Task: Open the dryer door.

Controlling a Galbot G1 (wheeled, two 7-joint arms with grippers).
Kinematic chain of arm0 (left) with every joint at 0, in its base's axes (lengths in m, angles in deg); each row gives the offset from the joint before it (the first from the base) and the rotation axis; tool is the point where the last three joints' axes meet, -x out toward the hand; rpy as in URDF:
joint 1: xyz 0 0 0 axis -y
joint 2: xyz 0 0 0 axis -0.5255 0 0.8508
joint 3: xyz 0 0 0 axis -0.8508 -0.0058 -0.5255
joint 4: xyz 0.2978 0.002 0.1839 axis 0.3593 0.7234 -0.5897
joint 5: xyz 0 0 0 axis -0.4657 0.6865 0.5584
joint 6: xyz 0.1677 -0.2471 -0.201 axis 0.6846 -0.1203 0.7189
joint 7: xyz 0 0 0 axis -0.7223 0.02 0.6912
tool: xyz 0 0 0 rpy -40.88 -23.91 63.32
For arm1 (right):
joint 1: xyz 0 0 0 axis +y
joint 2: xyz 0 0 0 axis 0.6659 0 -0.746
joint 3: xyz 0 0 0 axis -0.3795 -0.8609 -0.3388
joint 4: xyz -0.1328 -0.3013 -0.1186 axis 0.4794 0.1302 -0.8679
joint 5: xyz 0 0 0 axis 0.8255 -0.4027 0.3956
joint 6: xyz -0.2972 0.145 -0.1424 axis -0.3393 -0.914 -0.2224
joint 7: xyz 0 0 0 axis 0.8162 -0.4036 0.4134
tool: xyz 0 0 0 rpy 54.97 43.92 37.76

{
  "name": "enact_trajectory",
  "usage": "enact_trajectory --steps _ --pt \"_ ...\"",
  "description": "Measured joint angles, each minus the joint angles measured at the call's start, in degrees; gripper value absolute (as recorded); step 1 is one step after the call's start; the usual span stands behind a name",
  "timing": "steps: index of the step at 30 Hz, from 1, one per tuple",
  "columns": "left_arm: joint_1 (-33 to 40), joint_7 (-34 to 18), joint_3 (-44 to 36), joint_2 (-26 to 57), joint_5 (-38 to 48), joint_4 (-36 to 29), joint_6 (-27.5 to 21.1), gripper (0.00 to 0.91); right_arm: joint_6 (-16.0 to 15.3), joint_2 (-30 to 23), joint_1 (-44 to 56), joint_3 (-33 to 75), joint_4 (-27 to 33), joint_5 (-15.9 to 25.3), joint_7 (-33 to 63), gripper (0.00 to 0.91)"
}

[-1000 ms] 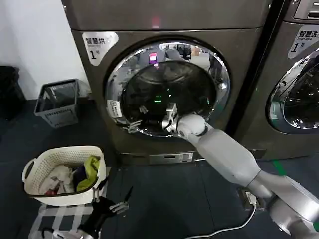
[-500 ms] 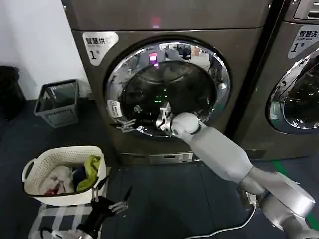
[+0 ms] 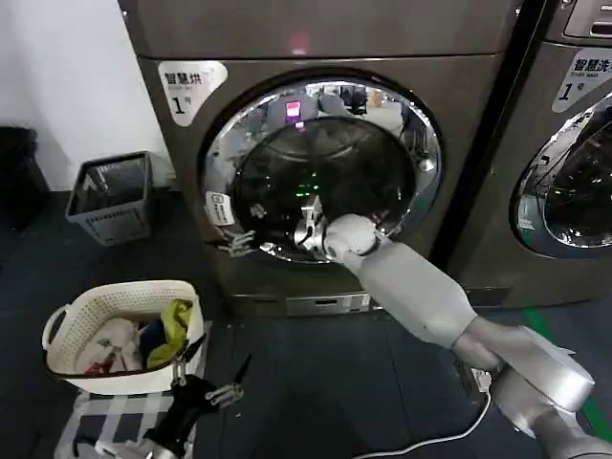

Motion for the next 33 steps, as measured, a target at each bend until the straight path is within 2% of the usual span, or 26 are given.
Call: enact_trajectory --steps 17,33 --pt "6.45 -1.06 5.80 7.73 12.15 3.07 -4.02 0.907 -1.01 5.17 -0.22 -2.81 -6.58 -3.82 -3.33 0.907" --pt "9.88 -2.23 11.41 14.92 19.12 7.40 -5.22 0.907 -1.61 10.18 -0.33 -6.05 -15.79 -6.78 -5.83 0.907"
